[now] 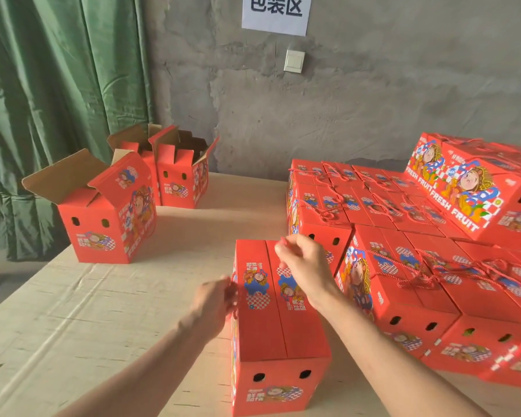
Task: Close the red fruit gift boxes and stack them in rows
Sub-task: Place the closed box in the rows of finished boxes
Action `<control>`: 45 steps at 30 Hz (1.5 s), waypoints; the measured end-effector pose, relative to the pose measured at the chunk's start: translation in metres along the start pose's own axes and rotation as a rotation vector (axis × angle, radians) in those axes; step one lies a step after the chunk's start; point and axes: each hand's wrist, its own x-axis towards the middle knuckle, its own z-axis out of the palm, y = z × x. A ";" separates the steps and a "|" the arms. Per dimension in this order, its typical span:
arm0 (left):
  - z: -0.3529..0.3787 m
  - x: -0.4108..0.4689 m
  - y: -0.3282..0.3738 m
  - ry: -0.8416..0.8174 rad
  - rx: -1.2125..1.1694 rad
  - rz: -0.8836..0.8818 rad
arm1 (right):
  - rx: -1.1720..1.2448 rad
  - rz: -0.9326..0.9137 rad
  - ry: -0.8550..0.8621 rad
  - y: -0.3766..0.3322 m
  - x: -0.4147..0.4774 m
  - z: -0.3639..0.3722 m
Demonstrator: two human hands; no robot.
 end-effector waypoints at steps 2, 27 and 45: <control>0.009 -0.006 0.024 -0.061 0.109 0.181 | 0.138 0.021 -0.053 -0.016 0.006 0.002; -0.012 0.009 -0.009 -0.156 0.950 0.758 | 0.242 0.487 -0.315 -0.083 0.040 -0.025; 0.037 -0.020 0.034 -0.181 0.812 1.055 | 0.298 0.176 0.082 -0.124 0.053 -0.064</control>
